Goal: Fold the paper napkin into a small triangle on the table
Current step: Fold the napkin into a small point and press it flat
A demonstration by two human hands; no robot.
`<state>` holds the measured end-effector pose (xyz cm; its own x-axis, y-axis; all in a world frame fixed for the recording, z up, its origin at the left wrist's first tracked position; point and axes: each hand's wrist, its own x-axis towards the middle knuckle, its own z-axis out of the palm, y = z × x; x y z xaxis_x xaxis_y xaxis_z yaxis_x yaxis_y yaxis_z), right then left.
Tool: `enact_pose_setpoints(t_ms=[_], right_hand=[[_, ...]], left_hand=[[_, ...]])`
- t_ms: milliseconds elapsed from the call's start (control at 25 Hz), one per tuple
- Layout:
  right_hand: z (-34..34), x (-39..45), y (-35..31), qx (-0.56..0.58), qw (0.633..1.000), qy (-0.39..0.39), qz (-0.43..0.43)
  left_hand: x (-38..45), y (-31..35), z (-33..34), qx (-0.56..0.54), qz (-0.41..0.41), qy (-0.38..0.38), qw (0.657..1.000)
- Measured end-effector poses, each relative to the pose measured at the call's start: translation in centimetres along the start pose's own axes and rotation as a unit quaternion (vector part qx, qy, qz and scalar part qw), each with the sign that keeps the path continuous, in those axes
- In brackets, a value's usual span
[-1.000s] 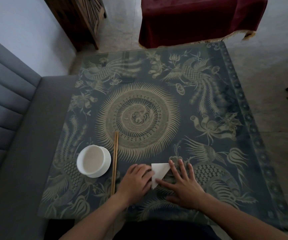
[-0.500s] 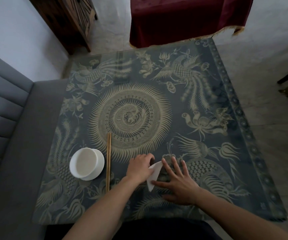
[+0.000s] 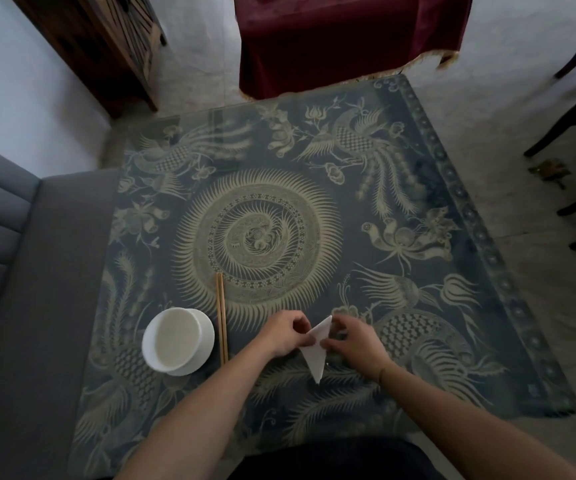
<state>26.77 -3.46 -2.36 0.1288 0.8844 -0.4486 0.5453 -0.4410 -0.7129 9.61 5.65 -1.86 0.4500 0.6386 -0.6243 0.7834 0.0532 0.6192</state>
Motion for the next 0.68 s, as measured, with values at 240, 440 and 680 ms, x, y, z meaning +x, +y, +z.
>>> enact_pose_setpoints(t_ms=[240, 440, 680], right_hand=[[1.1, 0.3, -0.8, -0.084, 0.996, -0.027, 0.03], [1.5, 0.2, -0.9, -0.136, 0.99, 0.015, -0.014], [1.3, 0.0, -0.9, -0.177, 0.981, 0.061, -0.04]], left_hand=[[-0.9, -1.3, -0.5, 0.016, 0.038, 0.006, 0.999], [-1.4, -2.0, -0.7, 0.171, 0.079, 0.052, 0.981], [-1.8, -1.6, 0.0, 0.212, 0.134, 0.09, 0.964]])
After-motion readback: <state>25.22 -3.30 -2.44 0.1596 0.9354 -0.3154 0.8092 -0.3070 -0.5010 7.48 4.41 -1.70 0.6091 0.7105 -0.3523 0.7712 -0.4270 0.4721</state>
